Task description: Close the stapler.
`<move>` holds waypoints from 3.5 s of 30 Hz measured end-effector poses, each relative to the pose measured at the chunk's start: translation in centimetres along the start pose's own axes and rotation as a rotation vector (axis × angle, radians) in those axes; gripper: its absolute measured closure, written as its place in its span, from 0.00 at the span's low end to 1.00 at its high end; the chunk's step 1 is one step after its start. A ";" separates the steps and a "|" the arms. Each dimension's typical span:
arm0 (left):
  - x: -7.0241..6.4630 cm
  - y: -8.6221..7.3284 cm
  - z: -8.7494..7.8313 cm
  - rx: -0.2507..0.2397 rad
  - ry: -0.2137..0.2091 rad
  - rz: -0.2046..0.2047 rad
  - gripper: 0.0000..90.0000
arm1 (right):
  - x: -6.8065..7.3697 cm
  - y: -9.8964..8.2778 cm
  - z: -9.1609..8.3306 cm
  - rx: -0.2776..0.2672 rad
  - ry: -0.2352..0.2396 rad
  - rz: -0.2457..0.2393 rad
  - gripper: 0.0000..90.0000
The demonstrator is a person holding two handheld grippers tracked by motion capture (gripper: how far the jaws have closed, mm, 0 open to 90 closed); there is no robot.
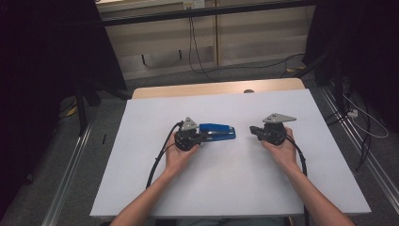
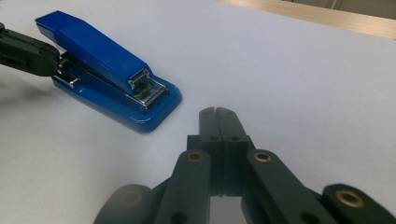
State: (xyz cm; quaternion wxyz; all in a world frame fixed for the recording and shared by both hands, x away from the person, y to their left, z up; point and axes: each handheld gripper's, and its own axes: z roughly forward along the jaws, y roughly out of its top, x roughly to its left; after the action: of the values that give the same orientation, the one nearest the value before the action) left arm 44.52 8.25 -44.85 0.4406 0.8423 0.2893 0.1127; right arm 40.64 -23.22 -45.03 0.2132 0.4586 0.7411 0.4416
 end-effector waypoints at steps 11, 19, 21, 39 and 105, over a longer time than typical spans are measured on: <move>0.0 0.0 -0.8 -0.016 -0.018 -0.014 0.98 | 0.6 0.4 -0.3 -0.059 0.039 -0.007 1.00; 0.1 -0.6 -2.2 -0.041 -0.024 -0.031 0.90 | 0.9 0.4 -0.3 -0.058 0.044 0.000 0.90; 0.2 -0.6 -2.6 -0.070 -0.006 -0.036 0.84 | 0.9 0.4 -0.4 -0.056 0.040 0.011 0.84; 1.0 -0.9 -4.1 -0.073 0.097 -0.054 0.16 | 1.8 0.4 -1.2 -0.085 0.028 0.028 0.23; -1.5 -6.8 -14.1 -0.194 0.208 -0.088 0.07 | 2.6 -4.8 -11.0 -0.186 -0.161 0.064 0.05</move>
State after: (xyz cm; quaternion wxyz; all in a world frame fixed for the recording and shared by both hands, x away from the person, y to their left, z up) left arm 34.43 19.96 -41.99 0.4921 0.7661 0.3579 0.2072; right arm 29.13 -26.91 -43.16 0.2994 0.4943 0.6623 0.4768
